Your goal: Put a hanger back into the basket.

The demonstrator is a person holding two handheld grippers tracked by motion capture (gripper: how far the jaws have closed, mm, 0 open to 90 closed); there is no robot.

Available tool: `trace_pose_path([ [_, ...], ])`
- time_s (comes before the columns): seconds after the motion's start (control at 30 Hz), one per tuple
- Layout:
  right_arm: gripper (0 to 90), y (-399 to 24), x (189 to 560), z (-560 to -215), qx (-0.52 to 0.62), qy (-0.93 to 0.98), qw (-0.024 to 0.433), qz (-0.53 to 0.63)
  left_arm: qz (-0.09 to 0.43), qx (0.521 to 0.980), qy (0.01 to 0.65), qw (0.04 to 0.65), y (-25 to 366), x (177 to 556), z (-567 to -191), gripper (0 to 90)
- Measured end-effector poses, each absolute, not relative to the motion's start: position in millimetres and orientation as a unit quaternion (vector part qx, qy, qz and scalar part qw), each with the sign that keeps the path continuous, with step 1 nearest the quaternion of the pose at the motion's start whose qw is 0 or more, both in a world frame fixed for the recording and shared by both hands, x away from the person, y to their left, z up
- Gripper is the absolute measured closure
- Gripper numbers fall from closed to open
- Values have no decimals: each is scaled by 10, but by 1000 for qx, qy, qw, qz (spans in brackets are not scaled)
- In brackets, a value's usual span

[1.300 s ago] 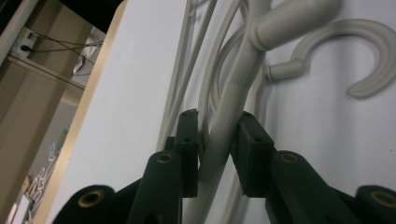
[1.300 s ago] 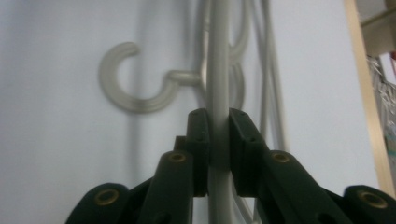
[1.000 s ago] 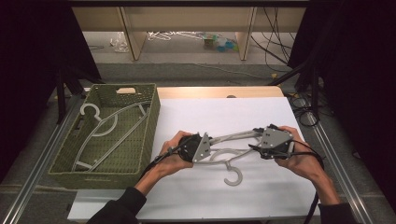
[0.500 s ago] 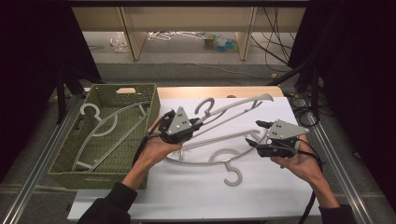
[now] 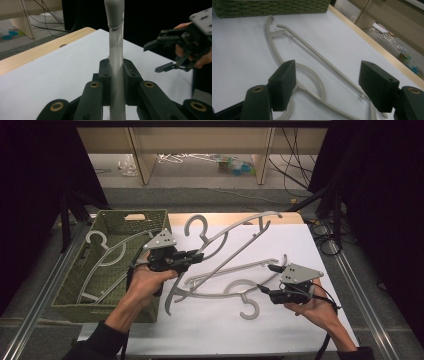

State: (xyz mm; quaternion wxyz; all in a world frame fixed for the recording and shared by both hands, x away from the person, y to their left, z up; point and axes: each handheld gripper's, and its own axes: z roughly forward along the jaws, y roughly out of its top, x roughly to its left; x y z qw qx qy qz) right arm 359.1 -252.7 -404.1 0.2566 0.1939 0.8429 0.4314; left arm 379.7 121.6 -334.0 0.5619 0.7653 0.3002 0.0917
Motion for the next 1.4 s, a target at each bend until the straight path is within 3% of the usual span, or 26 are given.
trace_pose_path([
  [0.23,301,-2575,3490,-4120,202,840,251,437,69,745,303,590,1443,3616,-2965,792],
  [0.53,298,-2580,3440,-4187,200,848,238,429,151,730,323,582,1972,3692,-2476,792],
  [0.77,295,-2562,3425,-4220,200,848,235,430,192,722,371,551,2425,3840,-2524,792],
  [1.1,293,-2555,3434,-4230,202,850,233,428,189,699,419,548,2921,3968,-2769,792],
  [1.4,293,-2556,3433,-4230,202,850,232,428,185,703,426,538,3102,4035,-2879,792],
])
